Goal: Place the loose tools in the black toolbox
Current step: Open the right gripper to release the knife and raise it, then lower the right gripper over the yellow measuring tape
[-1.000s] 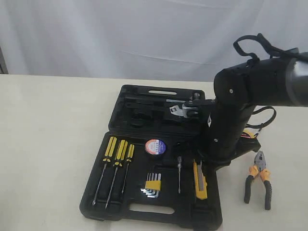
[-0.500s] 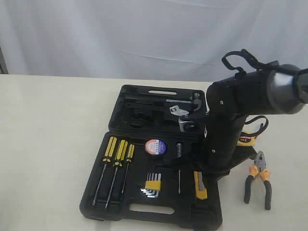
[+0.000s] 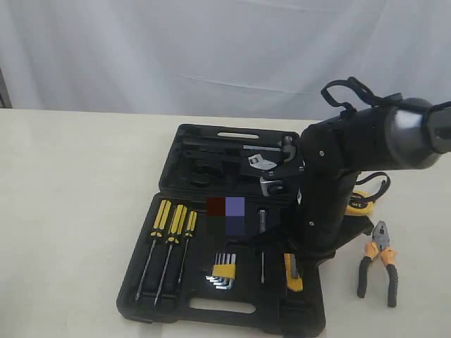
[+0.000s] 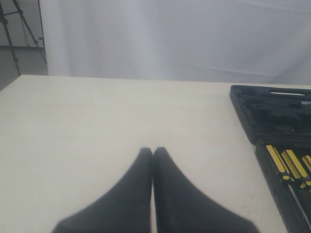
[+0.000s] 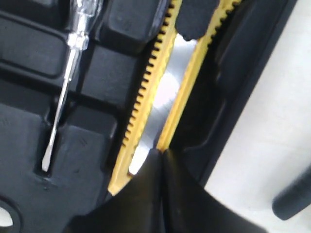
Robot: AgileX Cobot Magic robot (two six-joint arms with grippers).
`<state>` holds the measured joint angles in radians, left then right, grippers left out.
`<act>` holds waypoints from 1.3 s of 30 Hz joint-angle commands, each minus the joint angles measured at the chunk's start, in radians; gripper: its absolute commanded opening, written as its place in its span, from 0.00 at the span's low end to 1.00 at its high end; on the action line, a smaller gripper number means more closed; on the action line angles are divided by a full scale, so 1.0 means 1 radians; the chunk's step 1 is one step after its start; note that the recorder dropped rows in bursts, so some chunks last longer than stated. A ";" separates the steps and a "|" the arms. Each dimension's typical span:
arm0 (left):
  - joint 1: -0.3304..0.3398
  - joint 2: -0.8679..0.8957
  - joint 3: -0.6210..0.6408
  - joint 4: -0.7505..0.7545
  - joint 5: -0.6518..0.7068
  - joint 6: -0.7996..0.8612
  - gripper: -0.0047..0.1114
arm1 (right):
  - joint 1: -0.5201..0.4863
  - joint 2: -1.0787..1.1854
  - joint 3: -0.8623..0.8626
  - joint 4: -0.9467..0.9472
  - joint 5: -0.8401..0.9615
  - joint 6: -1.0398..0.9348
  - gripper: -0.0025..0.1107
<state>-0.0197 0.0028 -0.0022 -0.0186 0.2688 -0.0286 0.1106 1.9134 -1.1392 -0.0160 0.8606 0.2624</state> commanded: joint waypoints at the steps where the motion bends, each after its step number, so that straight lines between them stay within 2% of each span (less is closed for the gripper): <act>1: -0.002 -0.003 0.002 -0.002 0.001 -0.002 0.04 | -0.004 -0.043 0.001 -0.008 0.001 -0.012 0.02; 9: -0.002 -0.003 0.002 -0.002 0.001 -0.002 0.04 | -0.028 -0.149 -0.002 0.030 -0.007 -0.021 0.02; 14: -0.002 -0.003 0.002 -0.002 0.001 -0.002 0.04 | -0.156 -0.165 -0.108 0.189 0.137 -0.168 0.02; 18: -0.002 -0.003 0.002 -0.002 0.001 -0.002 0.04 | -0.245 -0.165 -0.228 0.187 0.183 -0.188 0.02; 20: -0.002 -0.003 0.002 -0.002 0.001 -0.002 0.04 | -0.310 -0.147 -0.331 0.181 0.233 -0.215 0.02; 23: -0.002 -0.003 0.002 -0.002 0.001 -0.002 0.04 | -0.381 -0.009 -0.545 0.072 0.361 -0.222 0.02; 25: -0.002 -0.003 0.002 -0.002 0.001 -0.002 0.04 | -0.411 0.087 -0.629 0.096 0.361 -0.218 0.02; 33: -0.002 -0.003 0.002 -0.002 0.001 -0.002 0.04 | -0.419 0.176 -0.638 0.075 0.361 -0.204 0.02; 35: -0.002 -0.003 0.002 -0.002 0.001 -0.002 0.04 | -0.419 0.176 -0.638 0.046 0.361 -0.198 0.08; 37: -0.002 -0.003 0.002 -0.002 0.001 -0.002 0.04 | -0.419 0.176 -0.638 0.033 0.361 -0.144 0.34; 39: -0.002 -0.003 0.002 -0.002 0.001 -0.002 0.04 | -0.419 0.176 -0.638 0.033 0.361 -0.128 0.52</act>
<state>-0.0197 0.0028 -0.0022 -0.0186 0.2688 -0.0286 -0.3047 2.0935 -1.7704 0.0284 1.2179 0.1124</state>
